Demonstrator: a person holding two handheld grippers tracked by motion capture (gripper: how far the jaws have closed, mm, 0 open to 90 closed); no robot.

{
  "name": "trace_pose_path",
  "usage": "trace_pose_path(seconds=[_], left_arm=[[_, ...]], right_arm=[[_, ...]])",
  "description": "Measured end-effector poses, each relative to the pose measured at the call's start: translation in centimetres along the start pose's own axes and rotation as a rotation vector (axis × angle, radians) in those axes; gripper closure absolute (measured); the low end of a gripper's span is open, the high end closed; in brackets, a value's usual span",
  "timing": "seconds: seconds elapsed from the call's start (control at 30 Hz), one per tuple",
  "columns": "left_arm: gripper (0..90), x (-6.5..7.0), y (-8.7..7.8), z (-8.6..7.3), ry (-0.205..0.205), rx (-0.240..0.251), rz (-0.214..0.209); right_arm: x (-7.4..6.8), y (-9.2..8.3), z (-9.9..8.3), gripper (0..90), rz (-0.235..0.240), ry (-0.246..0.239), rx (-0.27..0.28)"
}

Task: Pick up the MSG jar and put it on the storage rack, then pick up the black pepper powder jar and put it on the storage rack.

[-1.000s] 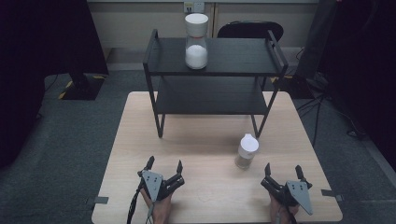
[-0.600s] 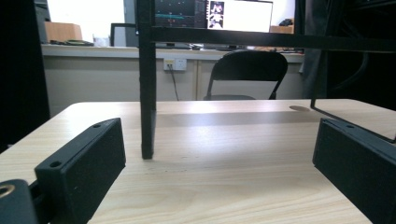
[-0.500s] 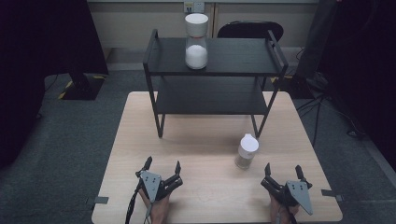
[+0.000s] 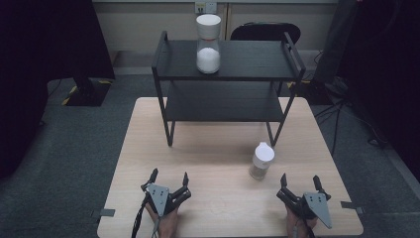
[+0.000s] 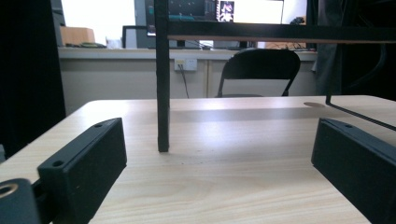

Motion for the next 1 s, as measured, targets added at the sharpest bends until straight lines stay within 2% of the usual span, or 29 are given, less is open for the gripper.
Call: trace_pose_path(seconds=[0.07,1.0], left_arm=[[4.0,-0.21,0.00,0.04,0.004,-0.004,-0.017],[0.3,0.00,-0.06,0.02,0.002,-0.003,-0.007]], right_arm=[[0.01,-0.01,-0.01,0.0,0.000,0.000,0.000],[0.02,0.00,0.04,0.0,0.002,0.000,-0.004]])
Point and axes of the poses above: each handheld gripper's, and its own axes: y roughly forward along the jaws, z roughly out of its top, x roughly to its right, the point moved 5 cm from there along y, roughly forward along the jaws, and after that the axes turned 13 degrees about -x, right-handed, at the moved point
